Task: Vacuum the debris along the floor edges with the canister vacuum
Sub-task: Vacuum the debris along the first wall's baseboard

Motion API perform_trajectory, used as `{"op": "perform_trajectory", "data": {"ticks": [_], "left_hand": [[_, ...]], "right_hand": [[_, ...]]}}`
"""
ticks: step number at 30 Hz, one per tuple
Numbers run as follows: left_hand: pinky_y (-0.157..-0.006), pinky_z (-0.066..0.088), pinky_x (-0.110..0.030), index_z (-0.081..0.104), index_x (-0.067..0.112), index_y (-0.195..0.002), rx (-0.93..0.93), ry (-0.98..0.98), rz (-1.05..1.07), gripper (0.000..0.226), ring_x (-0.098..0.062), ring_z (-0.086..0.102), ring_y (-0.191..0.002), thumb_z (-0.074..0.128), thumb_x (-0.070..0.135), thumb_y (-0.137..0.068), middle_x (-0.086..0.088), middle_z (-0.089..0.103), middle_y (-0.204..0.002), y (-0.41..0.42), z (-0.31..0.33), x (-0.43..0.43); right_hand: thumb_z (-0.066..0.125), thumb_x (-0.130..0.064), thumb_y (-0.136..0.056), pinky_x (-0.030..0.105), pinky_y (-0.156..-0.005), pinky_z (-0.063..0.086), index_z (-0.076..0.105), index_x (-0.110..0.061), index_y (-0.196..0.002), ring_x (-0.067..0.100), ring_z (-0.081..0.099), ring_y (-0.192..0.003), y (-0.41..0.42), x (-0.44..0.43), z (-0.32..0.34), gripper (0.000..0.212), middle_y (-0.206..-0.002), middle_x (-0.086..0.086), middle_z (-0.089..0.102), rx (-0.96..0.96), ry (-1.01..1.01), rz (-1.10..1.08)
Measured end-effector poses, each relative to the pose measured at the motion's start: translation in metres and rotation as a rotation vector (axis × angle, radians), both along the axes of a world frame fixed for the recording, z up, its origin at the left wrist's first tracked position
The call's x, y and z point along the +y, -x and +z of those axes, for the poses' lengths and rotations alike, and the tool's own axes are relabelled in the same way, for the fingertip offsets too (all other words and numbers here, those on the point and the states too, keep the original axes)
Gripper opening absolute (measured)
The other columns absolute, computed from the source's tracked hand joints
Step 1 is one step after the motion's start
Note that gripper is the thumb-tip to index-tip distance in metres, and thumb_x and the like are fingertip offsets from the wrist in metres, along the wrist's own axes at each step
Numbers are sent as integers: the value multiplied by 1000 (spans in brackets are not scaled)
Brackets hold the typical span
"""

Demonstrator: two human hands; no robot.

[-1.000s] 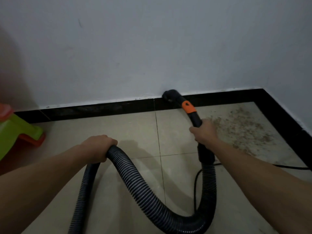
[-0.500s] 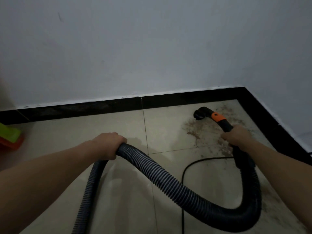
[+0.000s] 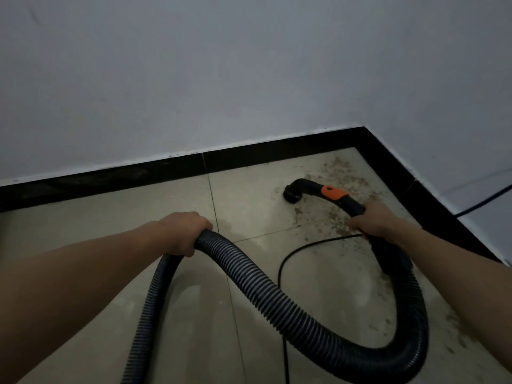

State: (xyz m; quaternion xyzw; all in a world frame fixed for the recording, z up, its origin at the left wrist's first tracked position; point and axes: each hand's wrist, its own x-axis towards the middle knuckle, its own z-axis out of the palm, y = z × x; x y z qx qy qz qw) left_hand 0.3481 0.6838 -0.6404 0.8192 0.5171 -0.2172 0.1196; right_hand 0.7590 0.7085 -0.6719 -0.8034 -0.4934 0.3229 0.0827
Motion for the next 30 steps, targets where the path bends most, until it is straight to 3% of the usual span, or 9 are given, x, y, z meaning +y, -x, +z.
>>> {"op": "perform_trajectory", "data": {"ticks": [3,7,11,13,19,24,27,30], "left_hand": [[-82,47,-28,56,29,-103,-10,-15,32,32,-14,55,-95,70,17,-77,8,54,-93,13,4,-2],[-78,46,-27,56,30,-102,19,-39,84,31,-14,55,-92,69,18,-77,8,53,-89,41,8,-11],[-76,46,-27,52,33,-93,13,-26,147,30,-14,56,-91,70,17,-75,8,54,-88,57,8,-16],[-75,46,-27,49,34,-90,-6,-16,162,33,-14,56,-91,71,16,-73,8,55,-89,55,8,-12],[-75,44,-28,51,32,-94,-12,-37,149,32,-17,57,-95,70,15,-75,6,54,-90,44,0,1],[-78,47,-30,50,31,-90,-31,-46,273,31,-17,57,-94,69,12,-75,3,61,-94,70,-1,3],[-77,47,-30,51,30,-88,-42,-58,341,29,-17,58,-92,68,10,-75,5,59,-88,86,-2,3],[-79,47,-30,53,31,-91,-6,-62,348,28,-16,56,-94,68,12,-76,6,57,-88,94,-8,2]], "right_hand": [[74,-14,-77,18,-34,39,60,-6,-89,12,56,-33,17,13,-8,20,-62,9,63,30,-36,-25],[74,-20,-80,31,-49,52,55,-9,-101,26,66,-58,40,23,-18,31,-77,14,66,-21,-60,-39],[75,-12,-75,23,-39,46,58,-5,-94,20,59,-39,49,38,-12,26,-67,14,65,36,48,44],[74,-9,-75,27,-43,49,58,-2,-92,23,57,-40,48,45,-8,24,-63,16,64,68,71,37],[73,-14,-81,27,-45,45,55,-1,-100,26,59,-53,40,61,-29,29,-75,17,64,55,-49,-154],[71,-9,-83,44,-59,57,54,3,-107,29,57,-54,37,90,-46,31,-74,18,60,200,-113,-397],[71,-9,-84,34,-46,48,54,0,-114,27,55,-56,46,100,-57,35,-84,17,59,282,-112,-469],[69,-8,-84,35,-48,47,53,-6,-111,26,56,-57,62,98,-67,31,-82,14,57,324,-100,-494]]}}
